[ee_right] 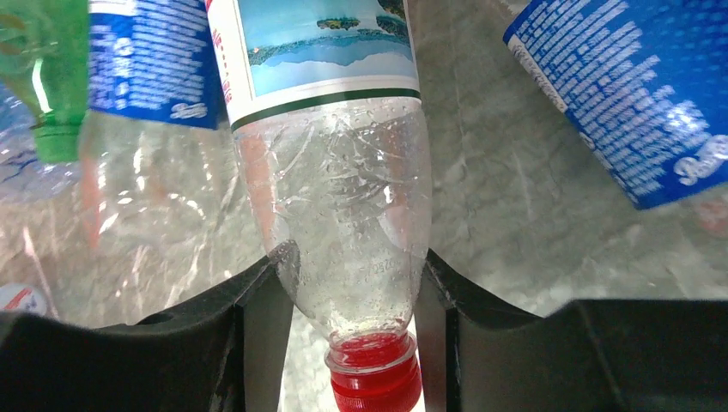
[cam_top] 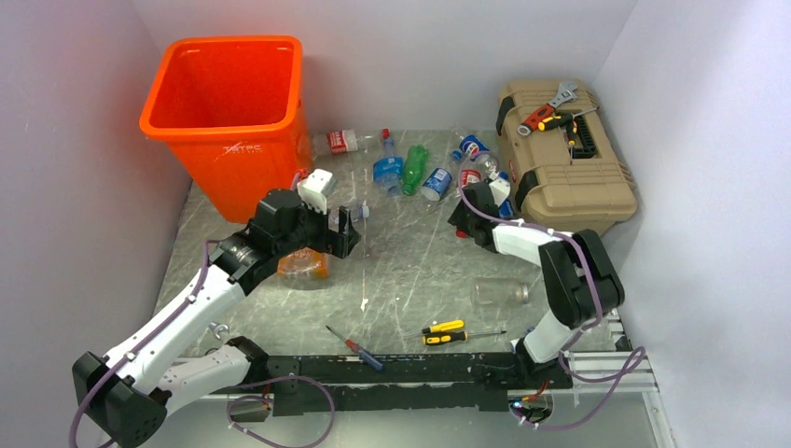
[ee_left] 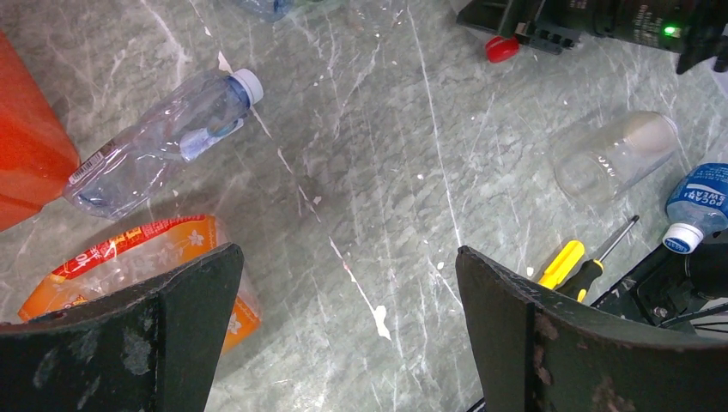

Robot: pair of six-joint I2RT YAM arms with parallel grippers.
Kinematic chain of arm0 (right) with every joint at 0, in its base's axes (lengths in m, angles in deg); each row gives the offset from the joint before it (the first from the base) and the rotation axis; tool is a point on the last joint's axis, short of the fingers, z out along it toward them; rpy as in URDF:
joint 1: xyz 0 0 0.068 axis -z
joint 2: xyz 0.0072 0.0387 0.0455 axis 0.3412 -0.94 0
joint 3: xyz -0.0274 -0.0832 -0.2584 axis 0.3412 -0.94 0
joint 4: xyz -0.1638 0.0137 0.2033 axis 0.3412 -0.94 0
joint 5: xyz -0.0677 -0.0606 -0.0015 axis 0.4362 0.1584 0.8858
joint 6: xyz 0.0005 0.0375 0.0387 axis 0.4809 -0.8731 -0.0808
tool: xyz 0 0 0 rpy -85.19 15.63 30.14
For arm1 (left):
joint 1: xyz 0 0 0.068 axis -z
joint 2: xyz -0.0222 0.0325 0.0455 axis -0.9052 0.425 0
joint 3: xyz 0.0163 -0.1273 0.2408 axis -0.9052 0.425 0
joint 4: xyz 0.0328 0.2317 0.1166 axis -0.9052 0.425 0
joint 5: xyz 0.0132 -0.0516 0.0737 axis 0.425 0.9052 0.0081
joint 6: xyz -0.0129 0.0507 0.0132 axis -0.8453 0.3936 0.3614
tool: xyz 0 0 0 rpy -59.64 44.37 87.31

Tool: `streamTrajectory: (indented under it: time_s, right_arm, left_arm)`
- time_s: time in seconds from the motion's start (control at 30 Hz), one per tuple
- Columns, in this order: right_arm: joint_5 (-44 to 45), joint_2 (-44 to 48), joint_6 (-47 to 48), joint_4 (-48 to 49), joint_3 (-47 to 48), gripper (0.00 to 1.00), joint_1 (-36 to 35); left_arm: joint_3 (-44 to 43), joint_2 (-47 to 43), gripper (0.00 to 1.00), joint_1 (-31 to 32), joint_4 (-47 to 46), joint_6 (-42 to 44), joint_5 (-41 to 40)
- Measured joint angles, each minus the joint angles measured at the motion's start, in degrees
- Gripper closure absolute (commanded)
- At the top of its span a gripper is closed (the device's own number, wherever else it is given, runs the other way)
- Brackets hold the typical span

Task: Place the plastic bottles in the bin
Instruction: Pick up the plastic bottle at the center of the board.

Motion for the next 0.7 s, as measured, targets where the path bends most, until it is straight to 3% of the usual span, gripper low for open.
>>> streamTrajectory:
  time_s: [0.2, 0.43, 0.53, 0.7]
  right_arm:
    - [0.0, 12.7, 4.1, -0.4, -5.1, 0.70, -3.5]
    - [-10.6, 35.8, 16.4, -1.6, -10.1, 0.68, -21.3]
    - [-17.6, 41.4, 18.9, -6.5, -10.0, 0.68, -24.3]
    - [-25.6, 42.8, 19.5, -21.0, -6.4, 0.66, -24.3]
  left_arm:
    - [0.5, -1.4, 0.00, 0.0, -0.3, 0.0, -2.1]
    - [8.4, -10.1, 0.00, 0.0, -8.1, 1.8, -3.9]
    - [13.9, -16.2, 0.01, 0.0, -14.7, 4.7, -0.3]
    - [19.3, -22.2, 0.01, 0.1, -23.8, 14.6, 11.0]
